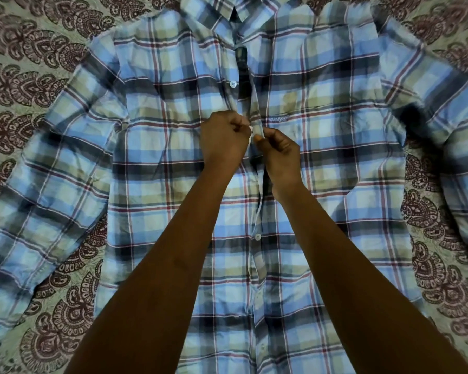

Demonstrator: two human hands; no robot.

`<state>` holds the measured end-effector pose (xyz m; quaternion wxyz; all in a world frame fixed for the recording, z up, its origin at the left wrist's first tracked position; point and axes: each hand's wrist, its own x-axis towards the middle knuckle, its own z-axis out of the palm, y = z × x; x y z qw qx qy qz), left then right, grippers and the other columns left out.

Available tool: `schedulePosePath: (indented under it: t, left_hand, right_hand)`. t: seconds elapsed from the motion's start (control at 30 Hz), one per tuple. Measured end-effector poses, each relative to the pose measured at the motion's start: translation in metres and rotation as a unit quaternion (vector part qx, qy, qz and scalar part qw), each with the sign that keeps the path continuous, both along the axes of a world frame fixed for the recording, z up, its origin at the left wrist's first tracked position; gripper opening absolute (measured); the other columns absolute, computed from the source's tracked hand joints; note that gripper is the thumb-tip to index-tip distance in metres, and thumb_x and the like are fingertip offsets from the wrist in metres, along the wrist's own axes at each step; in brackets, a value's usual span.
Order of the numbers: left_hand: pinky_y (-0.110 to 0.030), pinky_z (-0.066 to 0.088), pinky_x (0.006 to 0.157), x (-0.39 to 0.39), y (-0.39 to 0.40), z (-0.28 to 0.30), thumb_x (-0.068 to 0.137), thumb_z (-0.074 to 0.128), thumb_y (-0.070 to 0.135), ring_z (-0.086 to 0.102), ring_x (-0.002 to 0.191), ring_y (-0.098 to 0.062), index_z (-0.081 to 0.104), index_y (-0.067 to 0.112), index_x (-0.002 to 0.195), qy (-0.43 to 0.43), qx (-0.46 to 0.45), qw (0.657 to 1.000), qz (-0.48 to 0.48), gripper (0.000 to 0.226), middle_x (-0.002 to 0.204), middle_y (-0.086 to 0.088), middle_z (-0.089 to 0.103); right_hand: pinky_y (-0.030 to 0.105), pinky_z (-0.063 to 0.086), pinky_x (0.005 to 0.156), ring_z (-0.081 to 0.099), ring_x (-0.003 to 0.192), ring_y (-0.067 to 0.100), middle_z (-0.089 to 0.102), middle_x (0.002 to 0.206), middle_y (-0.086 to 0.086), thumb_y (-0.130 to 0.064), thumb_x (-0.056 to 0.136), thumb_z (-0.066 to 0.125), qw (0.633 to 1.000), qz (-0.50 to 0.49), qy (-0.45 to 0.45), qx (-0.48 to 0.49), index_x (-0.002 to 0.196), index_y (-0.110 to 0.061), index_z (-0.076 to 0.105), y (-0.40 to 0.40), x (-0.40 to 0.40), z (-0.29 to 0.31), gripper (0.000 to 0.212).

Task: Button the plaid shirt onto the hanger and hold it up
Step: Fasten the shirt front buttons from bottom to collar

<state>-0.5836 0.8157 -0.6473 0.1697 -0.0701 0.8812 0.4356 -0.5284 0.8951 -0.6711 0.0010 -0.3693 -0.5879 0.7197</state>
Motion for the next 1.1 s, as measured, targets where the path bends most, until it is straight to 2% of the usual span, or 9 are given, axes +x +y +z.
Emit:
schedulePosePath:
  t: [0.1, 0.2, 0.4, 0.5, 0.57, 0.63, 0.7, 0.83, 1.1]
  left_hand:
    - [-0.032, 0.057, 0.076, 0.0, 0.001, -0.001, 0.08, 0.061, 0.005, 0.068, 0.078, -0.021, 0.072, 0.008, 0.081, -0.006, 0.003, 1.0, 0.008, 0.011, 0.084, -0.009, 0.073]
    - [-0.035, 0.057, 0.077, 0.001, 0.002, -0.004, 0.079, 0.063, 0.005, 0.069, 0.077, -0.023, 0.072, 0.007, 0.081, -0.023, 0.029, 0.999, 0.038, 0.01, 0.081, -0.01, 0.072]
    - [-0.042, 0.057, 0.083, 0.001, 0.001, -0.007, 0.08, 0.065, 0.003, 0.069, 0.081, -0.023, 0.072, 0.004, 0.087, -0.054, 0.073, 0.994, 0.06, 0.01, 0.087, -0.014, 0.072]
    - [-0.042, 0.057, 0.084, -0.002, 0.001, -0.006, 0.08, 0.066, 0.004, 0.069, 0.083, -0.025, 0.072, 0.004, 0.087, -0.076, 0.072, 0.992, 0.068, 0.009, 0.088, -0.014, 0.072]
    - [-0.041, 0.058, 0.081, -0.003, 0.001, -0.005, 0.082, 0.065, 0.008, 0.069, 0.08, -0.023, 0.072, 0.007, 0.086, -0.097, 0.072, 0.989, 0.082, 0.008, 0.086, -0.012, 0.072]
    - [-0.039, 0.059, 0.078, -0.001, 0.001, -0.004, 0.084, 0.061, 0.01, 0.065, 0.07, -0.02, 0.07, 0.013, 0.075, -0.125, 0.079, 0.984, 0.102, 0.013, 0.073, -0.005, 0.069]
    - [-0.038, 0.058, 0.076, 0.002, 0.001, -0.002, 0.082, 0.064, 0.012, 0.062, 0.067, -0.02, 0.066, 0.021, 0.064, -0.128, 0.093, 0.98, 0.117, 0.02, 0.066, -0.002, 0.065]
    - [-0.035, 0.058, 0.076, 0.004, 0.003, -0.005, 0.081, 0.069, 0.015, 0.062, 0.066, -0.016, 0.071, 0.013, 0.075, -0.103, 0.109, 0.976, 0.158, 0.006, 0.072, -0.005, 0.067]
    - [-0.04, 0.056, 0.083, 0.006, 0.007, -0.02, 0.084, 0.065, 0.019, 0.066, 0.087, -0.022, 0.061, 0.019, 0.078, -0.084, 0.097, 0.972, 0.196, 0.007, 0.086, -0.003, 0.068]
  right_hand:
    - [0.008, 0.047, 0.056, 0.061, 0.057, -0.007, 0.066, 0.057, -0.019, -0.005, 0.089, 0.056, 1.0, 0.012, 0.004, -0.007, 0.08, -0.016, 0.065, 0.002, 0.001, 0.001, 0.016]
    - [0.019, 0.049, 0.047, 0.058, 0.045, 0.008, 0.063, 0.05, -0.005, -0.011, 0.094, 0.049, 0.996, 0.01, 0.004, -0.087, 0.071, -0.008, 0.063, 0.006, 0.001, 0.004, 0.027]
    - [0.037, 0.055, 0.07, 0.064, 0.068, 0.026, 0.069, 0.076, 0.013, -0.011, 0.087, 0.058, 0.994, 0.06, -0.064, -0.062, 0.087, -0.004, 0.069, 0.021, -0.009, -0.005, 0.013]
    - [0.027, 0.057, 0.068, 0.067, 0.065, 0.015, 0.071, 0.067, 0.0, 0.003, 0.086, 0.055, 0.997, 0.038, -0.015, -0.068, 0.084, 0.001, 0.066, 0.02, -0.011, -0.011, 0.011]
    - [0.018, 0.054, 0.068, 0.066, 0.064, 0.005, 0.07, 0.062, -0.01, 0.007, 0.084, 0.057, 1.0, 0.004, 0.006, -0.02, 0.085, 0.003, 0.067, 0.01, -0.01, -0.013, 0.011]
    - [0.017, 0.054, 0.072, 0.064, 0.068, 0.007, 0.068, 0.069, -0.003, 0.002, 0.082, 0.062, 0.998, -0.007, 0.011, 0.065, 0.09, 0.005, 0.067, -0.003, -0.005, -0.014, 0.009]
    - [0.021, 0.054, 0.073, 0.063, 0.071, 0.009, 0.067, 0.077, 0.0, -0.009, 0.083, 0.065, 0.985, 0.013, 0.01, 0.169, 0.091, -0.005, 0.068, -0.013, 0.001, -0.014, 0.009]
    - [0.021, 0.054, 0.069, 0.064, 0.072, 0.007, 0.071, 0.084, 0.001, -0.019, 0.086, 0.063, 0.953, 0.031, 0.036, 0.298, 0.094, -0.011, 0.068, -0.018, 0.005, -0.019, 0.012]
    - [0.016, 0.051, 0.072, 0.065, 0.078, 0.006, 0.072, 0.093, 0.003, -0.024, 0.087, 0.061, 0.932, 0.027, 0.041, 0.358, 0.103, -0.01, 0.068, -0.021, 0.004, -0.023, 0.022]
